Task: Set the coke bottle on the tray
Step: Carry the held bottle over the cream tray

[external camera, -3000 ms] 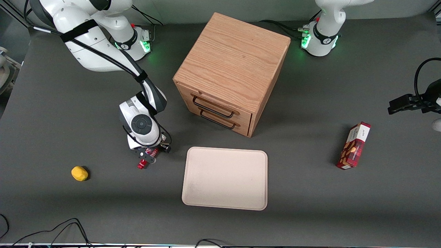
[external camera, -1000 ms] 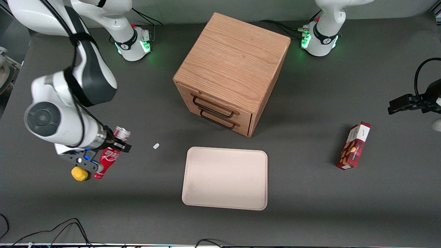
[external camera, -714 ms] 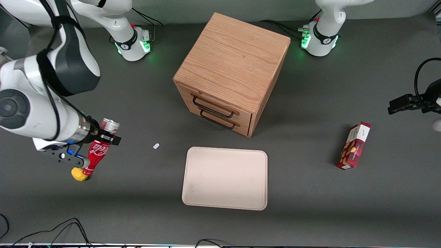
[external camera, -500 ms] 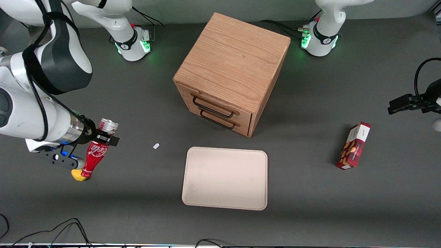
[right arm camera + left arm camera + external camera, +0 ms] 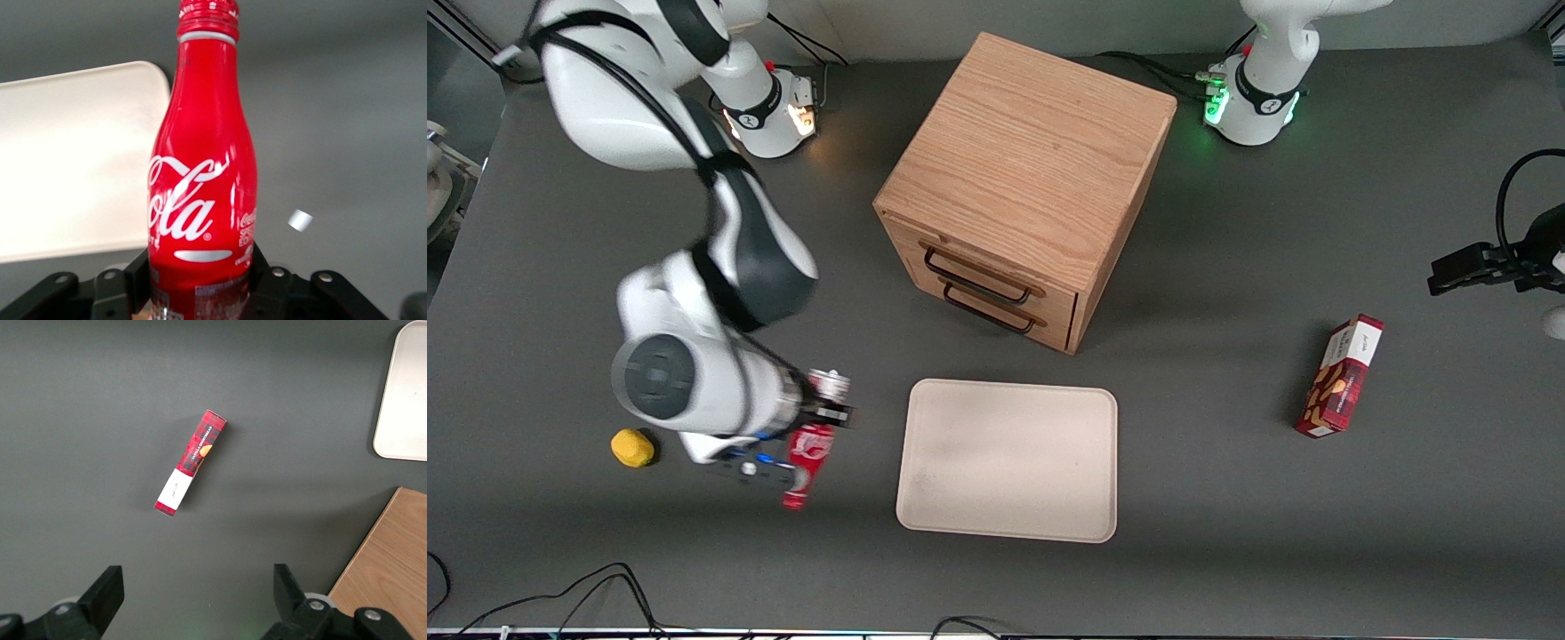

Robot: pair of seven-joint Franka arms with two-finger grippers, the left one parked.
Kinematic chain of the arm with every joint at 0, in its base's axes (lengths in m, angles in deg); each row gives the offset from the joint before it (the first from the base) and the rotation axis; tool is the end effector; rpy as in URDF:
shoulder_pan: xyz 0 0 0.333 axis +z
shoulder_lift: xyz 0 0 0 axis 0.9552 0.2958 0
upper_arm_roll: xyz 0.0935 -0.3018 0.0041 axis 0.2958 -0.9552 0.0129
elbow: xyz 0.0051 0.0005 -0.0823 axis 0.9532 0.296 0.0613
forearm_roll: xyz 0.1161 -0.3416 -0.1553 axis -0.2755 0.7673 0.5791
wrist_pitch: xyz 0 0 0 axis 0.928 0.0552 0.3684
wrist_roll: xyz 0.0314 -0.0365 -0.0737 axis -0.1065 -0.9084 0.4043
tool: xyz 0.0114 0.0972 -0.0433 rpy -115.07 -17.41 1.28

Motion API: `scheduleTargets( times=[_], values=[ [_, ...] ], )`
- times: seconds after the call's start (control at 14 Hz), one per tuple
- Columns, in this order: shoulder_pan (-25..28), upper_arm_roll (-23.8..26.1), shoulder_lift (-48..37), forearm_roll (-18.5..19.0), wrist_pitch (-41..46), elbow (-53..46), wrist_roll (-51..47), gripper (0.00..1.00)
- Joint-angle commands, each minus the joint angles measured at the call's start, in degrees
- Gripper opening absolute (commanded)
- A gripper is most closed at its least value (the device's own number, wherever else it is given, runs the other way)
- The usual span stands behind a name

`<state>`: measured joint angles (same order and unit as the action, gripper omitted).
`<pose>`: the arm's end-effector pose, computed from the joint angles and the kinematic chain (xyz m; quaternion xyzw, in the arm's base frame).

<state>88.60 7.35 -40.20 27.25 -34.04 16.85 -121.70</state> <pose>0.7104 0.2869 0.3710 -0.9933 0.1074 0.0395 0.0132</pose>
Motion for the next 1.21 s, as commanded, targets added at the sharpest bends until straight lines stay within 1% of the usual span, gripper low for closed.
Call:
scheduleTargets(
  times=[0.0, 0.14, 0.29, 0.5, 0.86, 0.93, 1.0, 1.07, 1.14],
  values=[
    [3.1, -1.4, 5.9, -0.8, -5.0, -4.7, 1.0, 0.00],
    [3.9, -1.2, 9.2, -0.8, -8.6, -4.6, 2.1, 0.00],
    [5.8, -1.8, 11.8, -0.8, -11.0, -4.5, 2.1, 0.00],
    [6.1, -1.8, 14.7, -0.7, -16.0, -4.4, 0.4, 0.00],
    [7.0, -3.0, 16.8, -0.6, -18.3, -3.9, 1.2, 0.00],
    [7.0, -3.0, 16.9, -0.5, -18.5, -3.9, 1.2, 0.06],
    [7.2, -3.0, 17.1, -0.4, -18.5, -3.9, 1.2, 0.21],
    [7.3, -3.1, 17.2, -0.2, -18.5, -3.8, 1.1, 0.70],
    [7.6, -3.2, 17.1, -0.1, -18.5, -3.8, 1.0, 1.00]
  ],
)
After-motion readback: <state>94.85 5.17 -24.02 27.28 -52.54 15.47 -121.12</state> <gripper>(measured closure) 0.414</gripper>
